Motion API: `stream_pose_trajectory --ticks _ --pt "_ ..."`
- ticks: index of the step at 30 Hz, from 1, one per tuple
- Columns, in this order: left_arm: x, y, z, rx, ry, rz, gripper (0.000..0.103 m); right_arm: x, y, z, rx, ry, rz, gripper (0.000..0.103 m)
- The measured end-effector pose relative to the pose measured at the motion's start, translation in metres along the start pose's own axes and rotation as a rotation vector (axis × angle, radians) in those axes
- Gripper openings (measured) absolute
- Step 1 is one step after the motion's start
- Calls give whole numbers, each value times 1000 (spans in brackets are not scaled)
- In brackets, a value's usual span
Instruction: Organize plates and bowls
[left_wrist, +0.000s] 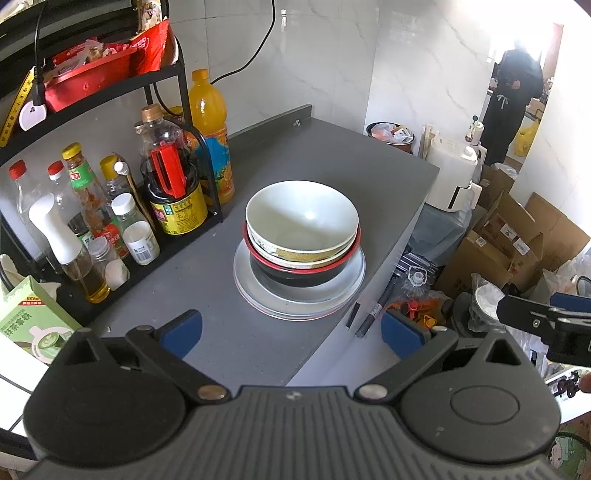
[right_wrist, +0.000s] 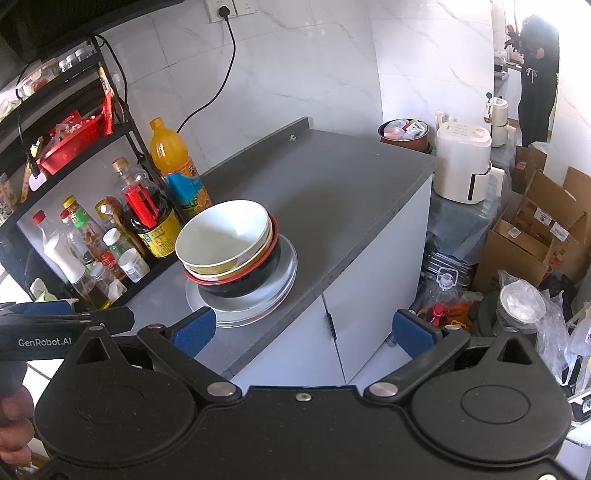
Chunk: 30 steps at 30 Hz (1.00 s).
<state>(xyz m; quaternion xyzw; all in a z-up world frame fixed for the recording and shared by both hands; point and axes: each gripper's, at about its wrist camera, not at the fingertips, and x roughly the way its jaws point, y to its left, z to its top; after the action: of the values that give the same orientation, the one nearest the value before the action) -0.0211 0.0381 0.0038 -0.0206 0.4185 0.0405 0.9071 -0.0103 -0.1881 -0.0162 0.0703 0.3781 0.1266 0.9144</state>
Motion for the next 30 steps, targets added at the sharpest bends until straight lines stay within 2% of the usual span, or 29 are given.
stream_pose_trajectory --ticks 30 --pt "-7 0 -7 7 -5 -16 102 -7 2 -7 19 -5 -9 103"
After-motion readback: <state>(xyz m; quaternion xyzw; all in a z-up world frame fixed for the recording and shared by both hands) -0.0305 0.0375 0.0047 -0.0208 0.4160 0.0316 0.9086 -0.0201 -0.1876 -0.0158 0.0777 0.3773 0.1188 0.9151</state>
